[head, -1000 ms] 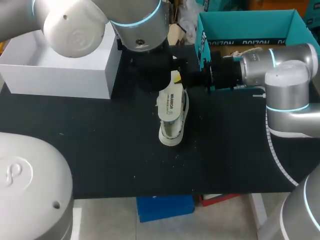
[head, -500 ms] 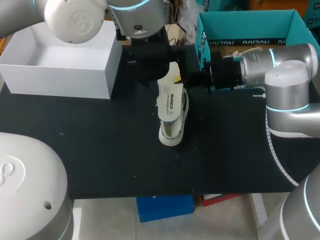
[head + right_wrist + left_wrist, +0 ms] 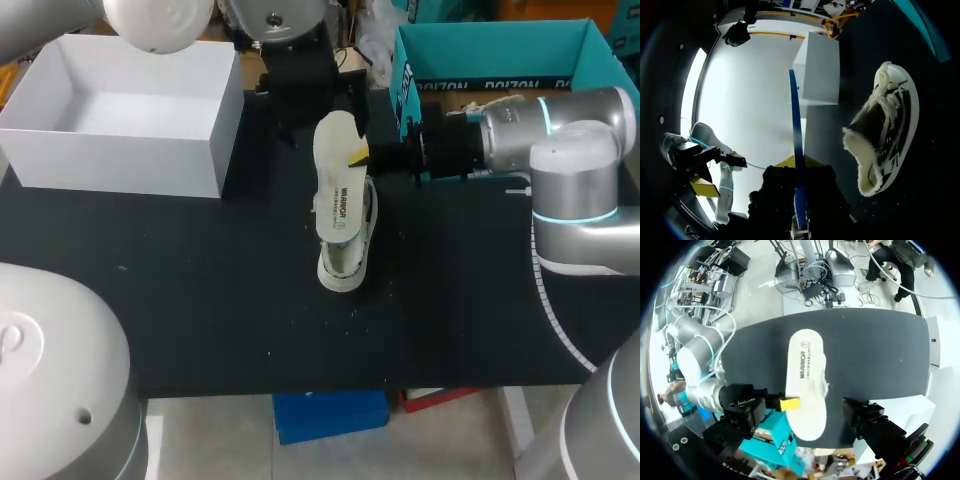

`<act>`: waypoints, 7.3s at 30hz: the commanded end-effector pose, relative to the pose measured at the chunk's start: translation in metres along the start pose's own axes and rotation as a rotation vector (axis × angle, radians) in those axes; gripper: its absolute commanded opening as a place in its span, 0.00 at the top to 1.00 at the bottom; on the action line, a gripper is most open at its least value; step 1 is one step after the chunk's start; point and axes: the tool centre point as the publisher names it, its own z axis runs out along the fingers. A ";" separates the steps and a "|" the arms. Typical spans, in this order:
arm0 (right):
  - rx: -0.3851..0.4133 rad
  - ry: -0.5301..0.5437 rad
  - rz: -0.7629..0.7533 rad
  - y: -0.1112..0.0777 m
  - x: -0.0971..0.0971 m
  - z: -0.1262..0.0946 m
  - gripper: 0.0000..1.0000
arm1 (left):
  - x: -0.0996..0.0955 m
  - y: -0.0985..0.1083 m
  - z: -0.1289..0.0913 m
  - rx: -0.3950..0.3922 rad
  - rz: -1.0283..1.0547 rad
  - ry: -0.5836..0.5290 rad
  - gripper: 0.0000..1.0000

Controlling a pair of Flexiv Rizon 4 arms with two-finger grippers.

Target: Take the shoe out of the shoebox, open the shoe tongue, remove and reinsert the insole, then place the shoe into the shoebox

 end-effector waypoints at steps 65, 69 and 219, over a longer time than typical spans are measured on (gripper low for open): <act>-0.002 -0.001 0.001 0.000 0.000 0.001 1.00 | 0.002 -0.056 0.023 0.039 -0.025 0.067 0.00; -0.002 -0.001 0.001 0.000 0.000 0.001 1.00 | 0.006 -0.068 0.025 0.044 -0.036 0.054 0.00; -0.035 -0.137 -0.018 -0.002 0.008 -0.028 0.00 | 0.031 -0.034 0.098 0.003 -0.144 -1.263 1.00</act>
